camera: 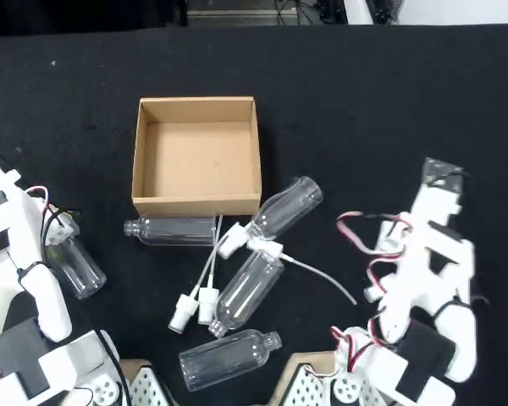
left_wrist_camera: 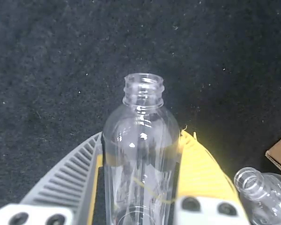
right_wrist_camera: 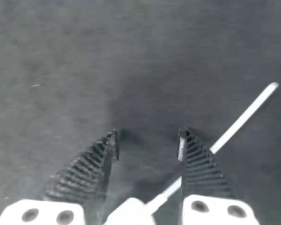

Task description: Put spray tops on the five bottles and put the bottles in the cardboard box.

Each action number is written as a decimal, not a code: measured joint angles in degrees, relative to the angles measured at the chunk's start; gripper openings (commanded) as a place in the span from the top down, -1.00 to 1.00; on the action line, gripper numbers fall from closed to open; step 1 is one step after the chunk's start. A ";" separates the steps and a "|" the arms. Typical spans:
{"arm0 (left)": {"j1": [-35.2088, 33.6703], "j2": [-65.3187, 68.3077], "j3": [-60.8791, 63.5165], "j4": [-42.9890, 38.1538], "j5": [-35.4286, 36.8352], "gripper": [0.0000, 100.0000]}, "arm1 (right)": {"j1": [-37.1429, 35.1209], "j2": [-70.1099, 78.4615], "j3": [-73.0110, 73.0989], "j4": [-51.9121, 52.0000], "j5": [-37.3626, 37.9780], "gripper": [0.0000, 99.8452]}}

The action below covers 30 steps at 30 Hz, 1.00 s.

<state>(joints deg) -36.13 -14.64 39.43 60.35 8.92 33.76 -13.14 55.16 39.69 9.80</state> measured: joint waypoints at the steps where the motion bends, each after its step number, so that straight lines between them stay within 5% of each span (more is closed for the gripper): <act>1: 0.00 0.00 0.00 0.00 0.00 0.94 | 1.85 0.35 -1.58 1.49 0.09 0.63; 9: 0.00 0.00 0.00 0.00 0.00 0.94 | 14.07 1.05 -7.38 15.21 7.47 0.63; 30: 0.00 0.00 0.00 0.00 0.00 0.94 | 14.95 1.05 -26.11 50.55 51.52 0.52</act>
<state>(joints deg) -36.13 -14.64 39.43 60.35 8.92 48.70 -12.09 29.05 90.24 61.32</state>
